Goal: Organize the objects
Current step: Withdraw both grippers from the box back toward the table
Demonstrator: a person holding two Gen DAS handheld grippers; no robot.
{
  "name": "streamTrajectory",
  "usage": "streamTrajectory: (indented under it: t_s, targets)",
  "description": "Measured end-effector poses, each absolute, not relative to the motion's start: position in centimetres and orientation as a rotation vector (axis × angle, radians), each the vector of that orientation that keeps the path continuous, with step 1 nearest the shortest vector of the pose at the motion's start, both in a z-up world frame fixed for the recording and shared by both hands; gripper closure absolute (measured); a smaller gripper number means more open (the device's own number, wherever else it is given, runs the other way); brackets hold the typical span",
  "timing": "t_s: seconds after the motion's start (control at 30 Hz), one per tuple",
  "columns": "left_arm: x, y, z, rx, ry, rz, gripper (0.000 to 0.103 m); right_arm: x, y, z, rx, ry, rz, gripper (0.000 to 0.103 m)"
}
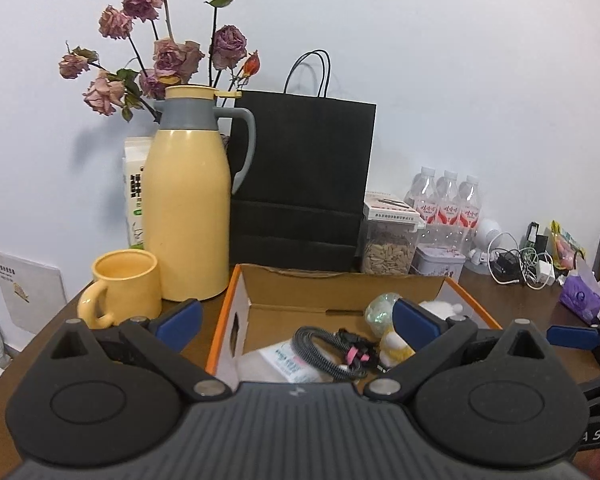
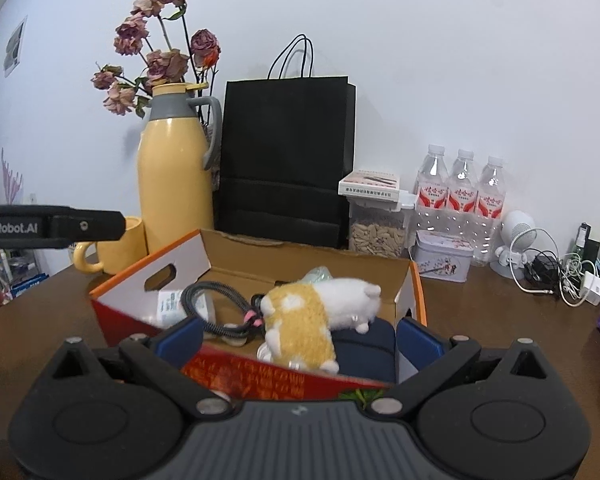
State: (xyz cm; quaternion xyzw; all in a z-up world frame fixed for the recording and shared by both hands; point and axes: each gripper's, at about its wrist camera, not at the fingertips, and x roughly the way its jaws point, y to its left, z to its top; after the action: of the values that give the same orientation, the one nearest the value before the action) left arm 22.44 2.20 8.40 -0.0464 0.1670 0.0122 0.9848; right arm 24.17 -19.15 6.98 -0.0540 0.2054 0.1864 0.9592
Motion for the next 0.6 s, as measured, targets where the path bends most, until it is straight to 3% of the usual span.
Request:
streamTrajectory:
  t_s: [0.6]
  targets:
    - [15.4,4.1,6.4,-0.079,0.431,0.055,0.000,17.5,-21.1,3.8,-0.128,0.538,0.354,0.000]
